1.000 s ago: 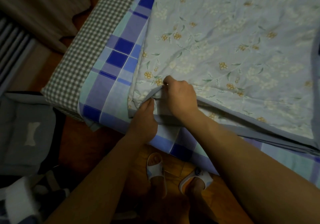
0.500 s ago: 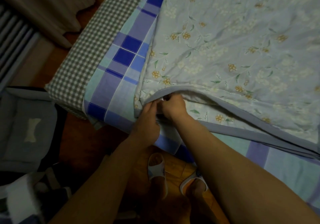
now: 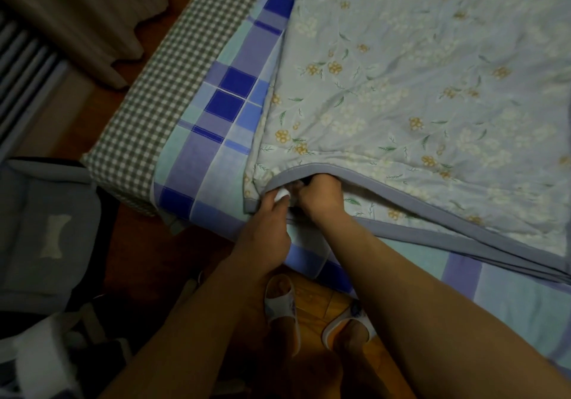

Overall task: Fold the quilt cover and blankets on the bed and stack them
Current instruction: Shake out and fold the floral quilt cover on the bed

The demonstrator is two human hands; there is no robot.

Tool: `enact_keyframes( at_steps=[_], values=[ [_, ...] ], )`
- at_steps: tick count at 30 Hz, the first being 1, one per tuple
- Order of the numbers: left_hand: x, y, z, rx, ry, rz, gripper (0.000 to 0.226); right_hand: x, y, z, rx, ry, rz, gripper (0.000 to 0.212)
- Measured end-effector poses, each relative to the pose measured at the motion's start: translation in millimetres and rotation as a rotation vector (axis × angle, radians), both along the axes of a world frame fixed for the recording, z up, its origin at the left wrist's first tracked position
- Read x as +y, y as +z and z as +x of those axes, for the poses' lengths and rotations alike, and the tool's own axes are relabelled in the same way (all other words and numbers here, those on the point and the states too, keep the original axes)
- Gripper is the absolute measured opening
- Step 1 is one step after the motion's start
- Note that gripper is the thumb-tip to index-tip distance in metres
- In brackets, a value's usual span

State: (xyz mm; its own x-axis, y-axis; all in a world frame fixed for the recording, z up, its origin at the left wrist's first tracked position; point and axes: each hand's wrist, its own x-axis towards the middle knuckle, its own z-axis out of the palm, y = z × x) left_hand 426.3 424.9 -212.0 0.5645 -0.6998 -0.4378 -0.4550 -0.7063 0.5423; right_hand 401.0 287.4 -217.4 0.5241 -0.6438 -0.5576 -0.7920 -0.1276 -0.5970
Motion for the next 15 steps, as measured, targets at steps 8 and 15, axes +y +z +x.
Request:
enact_keyframes(
  at_steps=[8, 15],
  values=[
    [-5, 0, -3, -0.093, -0.145, 0.076, 0.077, -3, -8, -13, -0.047, 0.036, -0.106, 0.024],
    [-6, 4, -13, -0.276, -0.203, 0.274, 0.080, 10, -8, -12, 0.095, 0.201, -0.416, 0.026]
  ],
)
